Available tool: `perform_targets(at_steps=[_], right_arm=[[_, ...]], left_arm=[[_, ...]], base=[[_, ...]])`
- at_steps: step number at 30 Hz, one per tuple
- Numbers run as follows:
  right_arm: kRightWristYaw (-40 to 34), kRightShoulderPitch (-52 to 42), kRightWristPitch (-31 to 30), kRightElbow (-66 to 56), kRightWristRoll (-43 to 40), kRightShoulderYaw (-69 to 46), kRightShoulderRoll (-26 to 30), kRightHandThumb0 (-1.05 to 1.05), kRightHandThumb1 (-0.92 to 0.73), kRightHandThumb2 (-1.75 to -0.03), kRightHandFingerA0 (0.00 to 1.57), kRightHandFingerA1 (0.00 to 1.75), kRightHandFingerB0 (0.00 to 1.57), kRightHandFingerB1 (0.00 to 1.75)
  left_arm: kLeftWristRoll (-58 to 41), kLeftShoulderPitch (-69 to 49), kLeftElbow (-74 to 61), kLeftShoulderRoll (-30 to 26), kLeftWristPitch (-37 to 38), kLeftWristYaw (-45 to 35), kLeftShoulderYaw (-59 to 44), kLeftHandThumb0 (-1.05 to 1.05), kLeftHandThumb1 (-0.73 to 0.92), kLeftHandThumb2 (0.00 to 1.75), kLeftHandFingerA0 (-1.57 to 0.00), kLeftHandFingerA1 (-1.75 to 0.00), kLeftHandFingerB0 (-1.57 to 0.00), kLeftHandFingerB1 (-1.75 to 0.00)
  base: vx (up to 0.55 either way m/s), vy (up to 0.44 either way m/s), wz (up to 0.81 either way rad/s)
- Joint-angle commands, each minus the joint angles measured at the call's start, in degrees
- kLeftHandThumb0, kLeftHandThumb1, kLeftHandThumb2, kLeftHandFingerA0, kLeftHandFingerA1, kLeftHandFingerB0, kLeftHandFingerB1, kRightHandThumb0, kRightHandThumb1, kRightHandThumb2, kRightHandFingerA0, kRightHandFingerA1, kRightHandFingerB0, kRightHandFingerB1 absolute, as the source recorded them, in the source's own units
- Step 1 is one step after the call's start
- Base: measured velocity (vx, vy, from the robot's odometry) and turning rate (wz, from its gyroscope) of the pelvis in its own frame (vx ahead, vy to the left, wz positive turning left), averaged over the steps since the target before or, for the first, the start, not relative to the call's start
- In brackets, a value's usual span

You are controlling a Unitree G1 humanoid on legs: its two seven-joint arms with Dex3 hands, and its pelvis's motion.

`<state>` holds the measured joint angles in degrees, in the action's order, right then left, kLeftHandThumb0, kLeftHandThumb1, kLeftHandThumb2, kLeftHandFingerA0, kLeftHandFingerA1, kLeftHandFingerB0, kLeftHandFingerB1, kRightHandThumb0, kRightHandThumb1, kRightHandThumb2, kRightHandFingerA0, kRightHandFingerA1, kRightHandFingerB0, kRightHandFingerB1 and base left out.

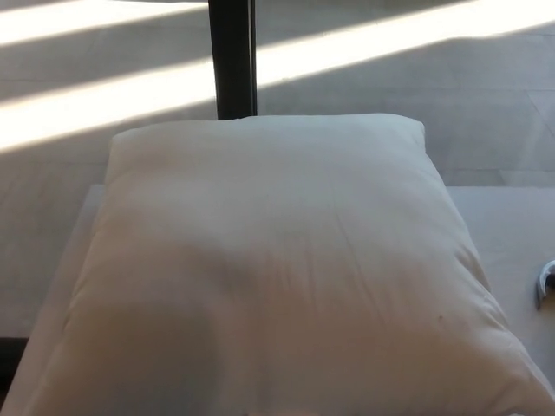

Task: A hammer is kept on the right hand side and a pillow is kept on the left hand side on the desk infront of the robot and the robot uses its right hand to pick up the hammer and makes a downward swinging motion to hit the pillow

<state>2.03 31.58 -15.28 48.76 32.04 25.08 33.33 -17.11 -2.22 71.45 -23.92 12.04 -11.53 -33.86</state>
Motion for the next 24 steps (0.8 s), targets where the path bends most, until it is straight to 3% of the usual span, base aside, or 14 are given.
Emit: perform_targets(at_steps=[1,2,3,6,7,8,9,10,11,14,18,20,24], right_arm=[[-4.24,-6.28,8.31,0.20,-1.19,-1.57,-1.25,-0.38,-0.89,-0.76,0.78,1.27,0.70,0.99],[-5.32,-6.57,10.09,0.34,-1.18,-2.00,-1.24,-0.41,-0.90,-0.75,0.85,1.45,0.76,1.18],[-5.83,-6.98,12.30,0.80,-2.66,-3.44,-1.44,-0.35,-0.80,-0.85,1.00,1.74,0.78,1.50],[-6.66,-7.23,13.78,1.41,-2.43,-4.20,-1.43,-0.36,-0.82,-0.84,1.05,1.75,0.79,1.57],[-9.47,-8.21,16.76,1.02,-2.92,-5.36,-1.14,-0.34,-0.75,-0.88,1.06,1.75,0.68,1.69],[-9.85,-8.32,17.32,1.13,-4.14,-6.78,-1.54,-0.36,-0.79,-0.80,1.04,1.75,0.68,1.69],[-10.02,-8.37,17.46,0.93,-5.18,-8.21,-1.84,-0.32,-0.68,-0.96,1.01,1.75,0.75,1.49],[-10.20,-8.41,17.50,0.55,-6.60,-10.03,-2.19,-0.32,-0.68,-0.96,1.01,1.75,0.75,1.49],[-10.17,-7.89,16.98,0.60,-7.86,-11.89,-2.77,-0.32,-0.69,-0.90,1.01,1.75,0.72,1.03],[-9.63,-7.30,17.98,0.20,-13.48,-19.42,-4.67,-0.22,-0.53,-1.07,0.94,1.75,0.77,1.62],[-4.96,-5.47,18.09,-1.09,-24.90,-31.66,-7.78,-0.21,-0.49,-1.19,0.96,1.75,0.85,1.60],[-3.17,-3.69,14.31,-2.16,-29.65,-36.74,-9.47,-0.18,-0.52,-1.20,0.91,1.75,0.76,1.59],[3.34,-1.31,10.69,-6.56,-37.08,-43.30,-10.77,-0.25,-0.52,-1.23,0.98,1.75,0.76,1.63]], left_arm=[[0.11,-0.20,-0.31,-0.49,1.95,0.52,0.63,-0.53,0.65,0.60,-0.73,-0.51,-0.65,-0.49],[-0.14,-0.44,-0.42,-0.34,2.47,0.44,0.44,-0.52,0.65,0.60,-0.76,-0.52,-0.65,-0.49],[-0.09,-0.42,-0.27,-0.35,2.47,0.75,0.46,-0.51,0.65,0.60,-0.74,-0.51,-0.63,-0.48],[-0.08,-0.52,-0.28,-0.30,2.40,0.79,0.52,-0.51,0.65,0.60,-0.75,-0.51,-0.63,-0.49],[-0.64,-0.52,-0.45,-0.20,1.62,0.74,0.13,-0.51,0.64,0.60,-0.75,-0.52,-0.65,-0.50],[-0.46,-0.69,-0.15,-0.25,1.82,0.78,0.22,-0.53,0.63,0.60,-0.77,-0.51,-0.68,-0.50],[-0.32,-0.66,-0.11,-0.29,1.76,1.03,0.32,-0.54,0.63,0.60,-0.79,-0.51,-0.72,-0.50],[-0.16,-0.58,-0.09,-0.33,1.63,1.40,0.45,-0.54,0.63,0.60,-0.79,-0.51,-0.72,-0.50],[-0.60,-0.48,-0.23,-0.22,1.44,1.17,0.11,-0.53,0.63,0.59,-0.77,-0.51,-0.72,-0.51],[-0.34,-0.71,-0.79,-0.09,1.70,1.24,0.43,-0.52,0.64,0.60,-0.73,-0.50,-0.65,-0.49],[-0.11,-0.73,0.16,-0.29,1.91,1.37,0.49,-0.50,0.65,0.60,-0.76,-0.50,-0.68,-0.50],[-1.04,-0.81,0.13,-0.18,1.32,1.06,-0.31,-0.50,0.64,0.59,-0.76,-0.51,-0.67,-0.50],[-0.49,-1.28,-0.27,-0.01,1.88,1.30,0.19,-0.53,0.63,0.59,-0.75,-0.51,-0.67,-0.50]], base=[[0.00,0.000,0.00],[0.00,0.000,0.00],[0.00,0.000,0.00],[0.00,0.000,0.00],[0.00,0.000,0.00],[0.00,0.000,0.00],[0.00,0.000,0.00],[0.00,0.000,0.00],[0.00,0.000,0.00],[0.00,0.000,0.00],[0.00,0.000,0.00],[0.00,0.000,0.00],[0.00,0.000,0.00]])
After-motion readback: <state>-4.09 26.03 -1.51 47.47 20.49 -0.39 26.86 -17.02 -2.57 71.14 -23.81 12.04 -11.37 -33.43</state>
